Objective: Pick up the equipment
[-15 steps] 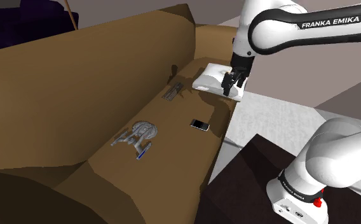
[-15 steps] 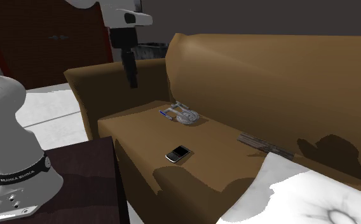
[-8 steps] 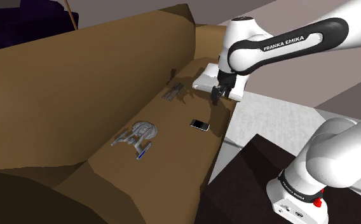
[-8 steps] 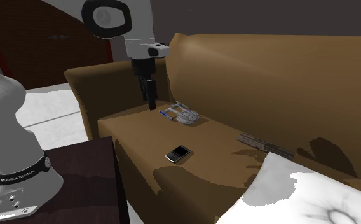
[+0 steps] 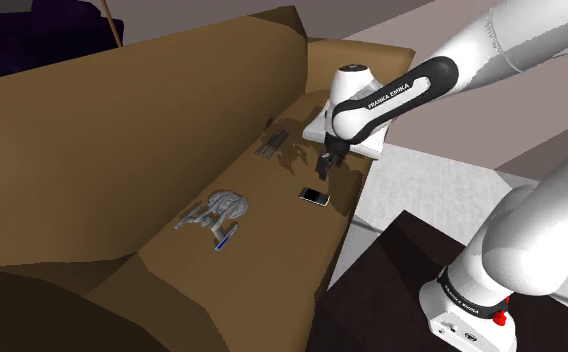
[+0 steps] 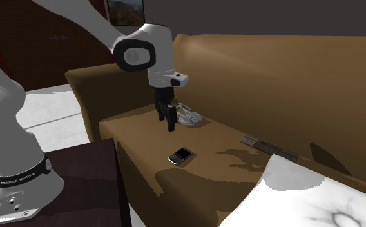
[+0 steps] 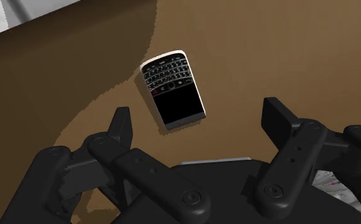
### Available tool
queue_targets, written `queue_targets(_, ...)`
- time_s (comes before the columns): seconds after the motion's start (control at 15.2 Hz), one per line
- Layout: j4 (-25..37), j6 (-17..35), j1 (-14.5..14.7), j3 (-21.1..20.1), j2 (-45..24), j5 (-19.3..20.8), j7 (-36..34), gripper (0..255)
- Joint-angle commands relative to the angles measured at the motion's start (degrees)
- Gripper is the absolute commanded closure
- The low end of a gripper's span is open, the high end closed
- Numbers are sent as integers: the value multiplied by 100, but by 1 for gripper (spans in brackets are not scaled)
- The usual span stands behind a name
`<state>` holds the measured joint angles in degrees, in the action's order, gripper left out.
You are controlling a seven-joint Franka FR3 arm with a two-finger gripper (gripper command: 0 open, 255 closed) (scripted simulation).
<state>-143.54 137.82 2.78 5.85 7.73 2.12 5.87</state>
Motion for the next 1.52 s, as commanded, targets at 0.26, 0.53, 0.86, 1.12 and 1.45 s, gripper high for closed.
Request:
queue_targets(0.26,558,921,15,8,-1494,-274,462,0)
queue_targets(0.53,1063,1351,-50,-86,-2446,-460,755,0)
queue_targets(0.86,1234,1696,-100,-152,-2966,-541,851,0)
queue_targets(1.12,1278,1920,-125,-186,-3235,-582,880,0)
queue_targets(1.45,1287,1915,-126,-186,-3239,-581,880,255)
